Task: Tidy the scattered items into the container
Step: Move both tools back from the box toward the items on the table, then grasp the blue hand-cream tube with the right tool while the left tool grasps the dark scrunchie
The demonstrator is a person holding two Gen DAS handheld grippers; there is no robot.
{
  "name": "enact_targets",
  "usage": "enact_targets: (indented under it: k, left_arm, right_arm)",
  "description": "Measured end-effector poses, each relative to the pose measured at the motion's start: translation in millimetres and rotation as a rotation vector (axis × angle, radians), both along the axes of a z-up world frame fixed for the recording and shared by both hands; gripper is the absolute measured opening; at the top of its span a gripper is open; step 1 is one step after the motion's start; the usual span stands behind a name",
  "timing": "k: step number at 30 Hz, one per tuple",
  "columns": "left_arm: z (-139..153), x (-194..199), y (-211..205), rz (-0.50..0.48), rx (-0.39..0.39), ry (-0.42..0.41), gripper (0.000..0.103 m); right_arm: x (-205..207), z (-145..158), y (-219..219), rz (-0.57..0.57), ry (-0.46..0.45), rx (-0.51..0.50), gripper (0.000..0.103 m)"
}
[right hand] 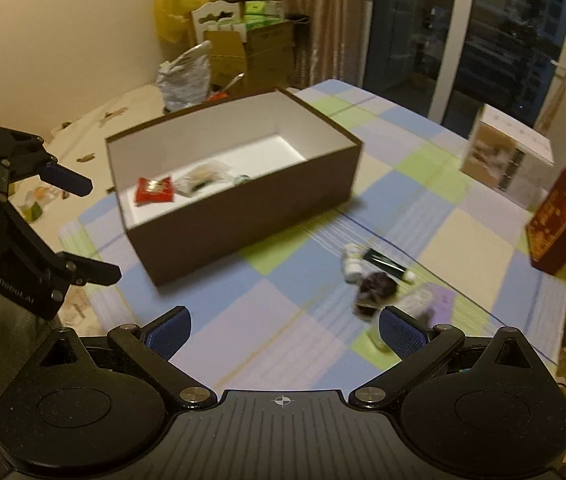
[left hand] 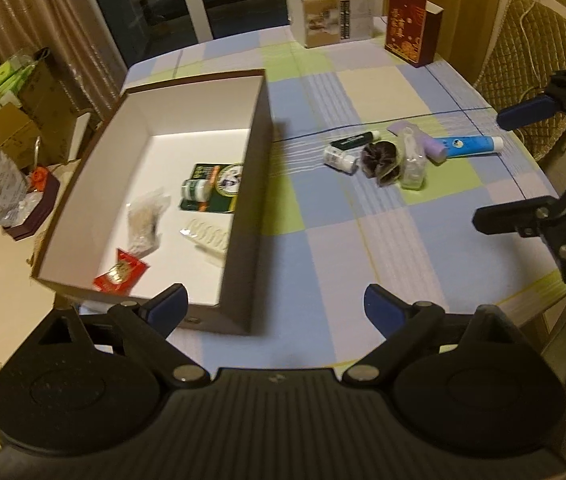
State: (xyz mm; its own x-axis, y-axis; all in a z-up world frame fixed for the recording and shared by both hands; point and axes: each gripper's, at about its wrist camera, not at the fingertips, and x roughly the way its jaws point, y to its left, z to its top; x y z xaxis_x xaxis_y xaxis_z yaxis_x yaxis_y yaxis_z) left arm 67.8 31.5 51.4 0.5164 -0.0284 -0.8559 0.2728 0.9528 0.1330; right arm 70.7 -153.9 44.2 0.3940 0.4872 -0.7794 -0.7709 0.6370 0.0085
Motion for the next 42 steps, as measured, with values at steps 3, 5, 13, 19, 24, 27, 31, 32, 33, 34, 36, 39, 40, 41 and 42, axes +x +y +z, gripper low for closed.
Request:
enact_targets:
  k: [3, 5, 13, 19, 24, 27, 31, 32, 33, 34, 36, 39, 40, 41, 42]
  left_arm:
    - [-10, 8, -12, -0.020, -0.005, 0.009, 0.093]
    - [-17, 14, -20, -0.033, -0.013, 0.017, 0.093]
    - [-40, 39, -50, -0.094, -0.039, 0.016, 0.093]
    - [-55, 60, -71, -0.153, -0.038, -0.012, 0.092]
    - [-71, 84, -82, -0.163, -0.066, 0.007, 0.089]
    - [-82, 98, -87, -0.160, -0.075, 0.020, 0.088]
    - [-97, 112, -88, -0.148, -0.084, 0.037, 0.085]
    - [-100, 115, -88, -0.144, -0.088, 0.044, 0.084]
    - [-104, 118, -88, -0.139, -0.091, 0.051, 0.083]
    - [-107, 120, -88, -0.137, -0.093, 0.056, 0.081]
    - [-114, 125, -87, -0.134, -0.093, 0.069, 0.080]
    - [-121, 130, -86, -0.139, -0.096, 0.081, 0.077]
    - [-124, 132, -87, -0.144, -0.096, 0.083, 0.075]
    - [-126, 134, -87, -0.151, -0.095, 0.082, 0.073]
    - [-127, 135, -88, -0.158, -0.092, 0.080, 0.073]
  right_arm:
    - [4, -7, -19, -0.040, 0.021, -0.002, 0.103]
    - [7, -13, -30, -0.069, 0.025, -0.008, 0.103]
    - [25, -29, -71, -0.197, 0.044, 0.001, 0.103]
    - [50, -41, -96, -0.304, 0.050, 0.011, 0.103]
    - [78, -61, -113, -0.307, 0.035, 0.003, 0.103]
    - [96, -78, -122, -0.253, 0.008, -0.040, 0.103]
    - [123, -102, -129, -0.186, -0.017, -0.117, 0.097]
    - [130, -108, -130, -0.177, -0.012, -0.136, 0.091]
    - [138, -114, -132, -0.177, -0.001, -0.153, 0.083]
    - [145, -120, -135, -0.180, 0.009, -0.161, 0.083]
    - [156, -129, -137, -0.179, 0.010, -0.160, 0.083]
    - [170, -140, -137, -0.176, 0.003, -0.173, 0.083]
    - [175, -144, -137, -0.170, 0.013, -0.171, 0.076]
    - [178, -147, -136, -0.164, 0.023, -0.169, 0.068]
    - [180, -150, -136, -0.159, 0.029, -0.176, 0.059]
